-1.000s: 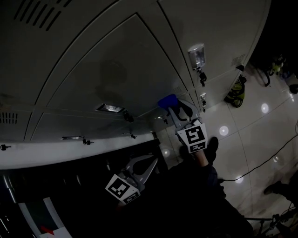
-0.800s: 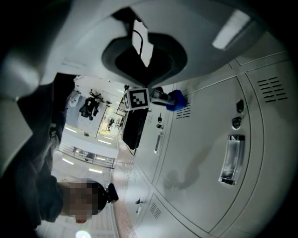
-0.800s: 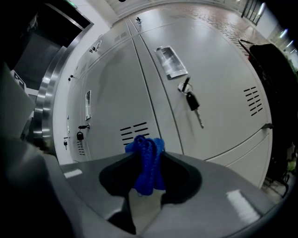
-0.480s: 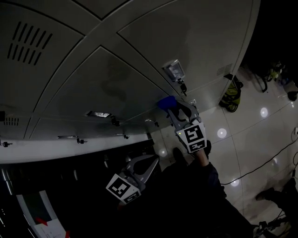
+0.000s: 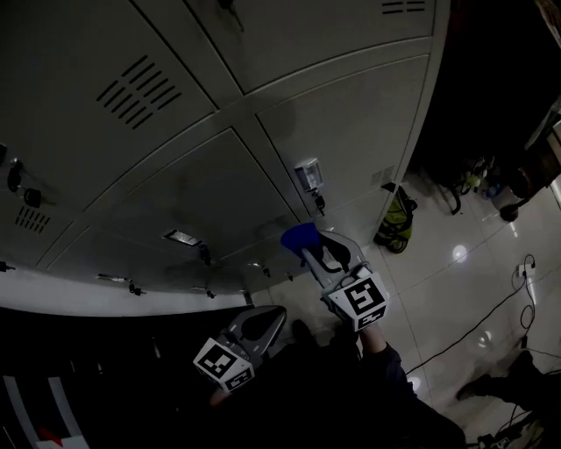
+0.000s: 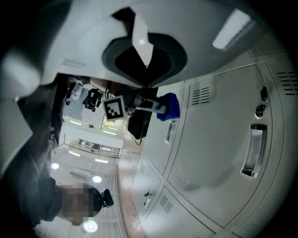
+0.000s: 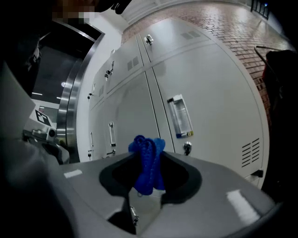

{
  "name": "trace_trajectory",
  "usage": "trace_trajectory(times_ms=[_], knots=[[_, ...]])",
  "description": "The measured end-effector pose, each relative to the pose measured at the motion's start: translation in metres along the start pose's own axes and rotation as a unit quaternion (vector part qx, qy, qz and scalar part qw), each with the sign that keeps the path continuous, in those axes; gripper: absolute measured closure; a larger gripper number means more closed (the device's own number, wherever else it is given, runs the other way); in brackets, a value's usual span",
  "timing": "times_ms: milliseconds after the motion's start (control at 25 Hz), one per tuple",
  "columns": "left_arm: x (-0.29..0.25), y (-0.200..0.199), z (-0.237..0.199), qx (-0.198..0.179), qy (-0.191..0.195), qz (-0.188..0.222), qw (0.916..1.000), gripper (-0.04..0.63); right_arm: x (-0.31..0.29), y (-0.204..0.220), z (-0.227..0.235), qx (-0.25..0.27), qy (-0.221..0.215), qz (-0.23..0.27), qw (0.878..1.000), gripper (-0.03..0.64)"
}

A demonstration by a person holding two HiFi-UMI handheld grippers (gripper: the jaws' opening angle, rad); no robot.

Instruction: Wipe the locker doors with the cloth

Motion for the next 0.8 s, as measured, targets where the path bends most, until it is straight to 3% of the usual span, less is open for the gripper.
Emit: trace_trajectory(times_ms=[240, 800], knots=[[0.002, -0.004, -0.003, -0.01, 0.029, 0.019, 0.9993, 0.595, 0.025, -0.035, -0.017, 0.031, 0.022, 0.02, 0.999, 0.488], [-0.021, -0.002, 0.009, -0.018, 0.08, 0.014, 0.9966, 0.595, 0.076, -0.039, -0.028, 0.039, 0.061, 0.016, 0.997, 0.488]])
Point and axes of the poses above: the fingertips, and each gripper's own axes: x backward along the fingers, z to its right, y out of its underside, the point moved 7 cm from there along x, backward along the fingers, and after that the axes turned 9 degrees about x, right-handed, at the moved point
